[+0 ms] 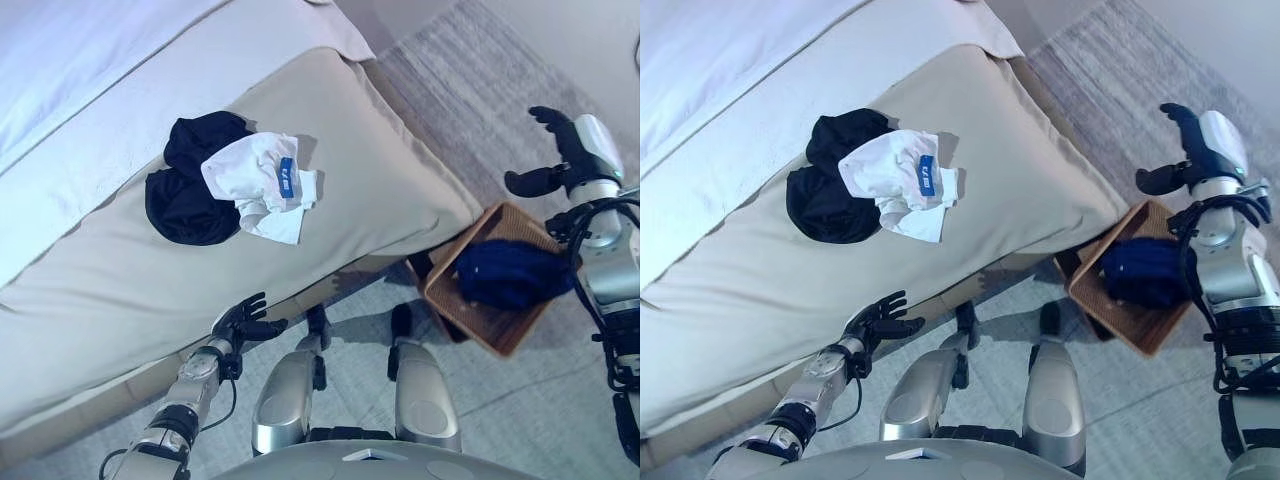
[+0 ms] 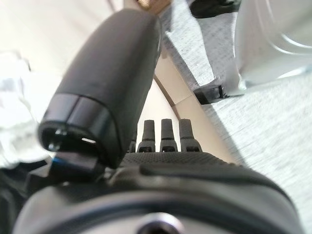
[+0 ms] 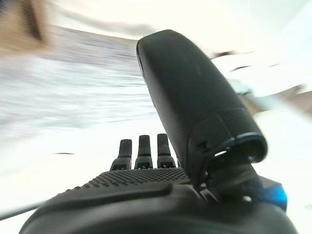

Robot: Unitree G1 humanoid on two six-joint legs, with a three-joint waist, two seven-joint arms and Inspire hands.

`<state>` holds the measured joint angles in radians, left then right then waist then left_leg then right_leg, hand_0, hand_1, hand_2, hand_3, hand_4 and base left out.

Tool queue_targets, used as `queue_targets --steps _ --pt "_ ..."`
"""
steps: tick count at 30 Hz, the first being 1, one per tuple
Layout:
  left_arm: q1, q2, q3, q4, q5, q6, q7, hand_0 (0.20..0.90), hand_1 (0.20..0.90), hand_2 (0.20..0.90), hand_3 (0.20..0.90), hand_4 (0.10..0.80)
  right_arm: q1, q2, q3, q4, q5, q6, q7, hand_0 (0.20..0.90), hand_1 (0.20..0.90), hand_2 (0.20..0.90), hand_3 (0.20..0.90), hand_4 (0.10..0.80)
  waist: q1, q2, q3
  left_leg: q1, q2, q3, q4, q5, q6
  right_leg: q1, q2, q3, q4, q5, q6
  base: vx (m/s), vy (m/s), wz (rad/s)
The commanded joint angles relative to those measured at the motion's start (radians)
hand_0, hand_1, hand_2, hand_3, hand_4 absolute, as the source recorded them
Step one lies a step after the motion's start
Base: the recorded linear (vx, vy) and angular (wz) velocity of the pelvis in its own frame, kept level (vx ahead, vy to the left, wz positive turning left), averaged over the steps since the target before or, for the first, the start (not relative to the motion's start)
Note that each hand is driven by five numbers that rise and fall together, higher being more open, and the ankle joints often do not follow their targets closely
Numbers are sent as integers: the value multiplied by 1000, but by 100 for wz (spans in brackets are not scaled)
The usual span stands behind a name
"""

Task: Pick up the clothes from the bed and place them into the basket

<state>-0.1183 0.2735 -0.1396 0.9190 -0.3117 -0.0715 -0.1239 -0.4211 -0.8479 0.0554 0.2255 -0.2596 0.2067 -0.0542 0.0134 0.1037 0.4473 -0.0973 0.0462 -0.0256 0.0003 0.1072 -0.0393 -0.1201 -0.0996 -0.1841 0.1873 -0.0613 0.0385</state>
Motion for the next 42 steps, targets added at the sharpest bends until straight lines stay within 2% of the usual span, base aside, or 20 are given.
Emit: queue_targets --steps 1,7,9,13,14,20,26,27,28,33,36,39,42 --pt "121 81 -15 51 51 -9 -1 900 900 900 900 800 -88 25 58 -2 -71 -59 -1 900 900 900 900 800 99 -118 -151 -5 -96 -13 103 -157 63 37 -11 -38 -17 -14 -5 158 191 72" --pt "106 117 -28 90 30 -2 -2 900 900 900 900 800 -279 55 203 220 -62 -1 -35 900 900 900 900 800 217 -116 -106 -44 -129 -87 147 -159 87 57 -52 -123 18 -20 6 65 154 65" --pt "98 124 -31 92 24 1 -5 900 900 900 900 800 -323 63 224 266 -60 18 -45 900 900 900 900 800 234 -114 -97 -59 -134 -97 151 -156 88 54 -58 -135 23 -19 6 -35 82 48" --pt "65 162 -47 76 -19 12 -16 900 900 900 900 800 -510 103 334 504 -47 100 -81 900 900 900 900 800 319 -102 -44 -135 -149 -135 158 -131 88 28 -79 -186 39 -7 8 -52 61 49" --pt "59 169 -51 72 -27 11 -19 900 900 900 900 800 -547 117 355 562 -28 128 -77 900 900 900 900 800 340 -104 -32 -144 -148 -144 160 -147 82 24 -82 -185 51 -26 15 -28 -17 47" --pt "36 166 -60 44 -54 -10 -17 900 900 900 900 800 -668 179 412 867 4 222 -4 900 900 900 900 800 419 -98 15 -235 -148 -162 166 -115 82 -44 -108 -252 81 -15 23 -74 8 21" --pt "30 170 -76 -20 -57 -11 5 900 900 900 900 800 -676 200 430 933 13 229 106 900 900 900 900 800 449 -109 43 -269 -149 -177 165 -100 78 -56 -99 -281 78 -11 29 -24 -56 15" --pt "28 174 -79 -32 -56 -6 7 900 900 900 900 800 -677 201 433 934 37 215 112 460 460 460 387 287 450 -112 46 -271 -148 -181 162 -97 77 -56 -93 -280 77 -13 29 -11 -128 8" --pt "24 179 -84 -40 -57 -4 8 900 900 900 900 800 -679 201 429 934 69 201 101 300 300 300 200 100 451 -116 49 -269 -146 -186 155 -94 75 -54 -87 -279 73 -15 29 -10 -119 3" --pt "18 178 -97 -42 -46 -9 8 900 900 900 900 800 -710 209 419 902 111 147 20 300 300 300 200 100 445 -122 53 -247 -134 -193 133 -91 67 -42 -71 -271 62 -22 30 -18 -72 -2" --pt "30 173 -107 -37 -48 -21 16 900 900 900 900 800 -721 203 415 832 173 116 -85 300 300 300 200 100 429 -123 49 -220 -122 -185 115 -93 62 -28 -61 -259 48 -24 31 -24 -40 -6" --pt "51 159 -102 -20 -42 -30 27 900 900 900 900 800 -707 195 374 660 252 106 -249 300 300 300 200 100 399 -132 30 -171 -103 -166 86 -100 54 6 -45 -234 12 -23 33 -4 -25 -8" --pt "84 148 -79 -6 -25 -30 34 900 900 900 900 800 -645 183 290 463 245 62 -385 300 300 300 200 100 363 -149 -5 -117 -89 -147 53 -109 49 45 -26 -210 -33 -17 35 5 -19 -27"
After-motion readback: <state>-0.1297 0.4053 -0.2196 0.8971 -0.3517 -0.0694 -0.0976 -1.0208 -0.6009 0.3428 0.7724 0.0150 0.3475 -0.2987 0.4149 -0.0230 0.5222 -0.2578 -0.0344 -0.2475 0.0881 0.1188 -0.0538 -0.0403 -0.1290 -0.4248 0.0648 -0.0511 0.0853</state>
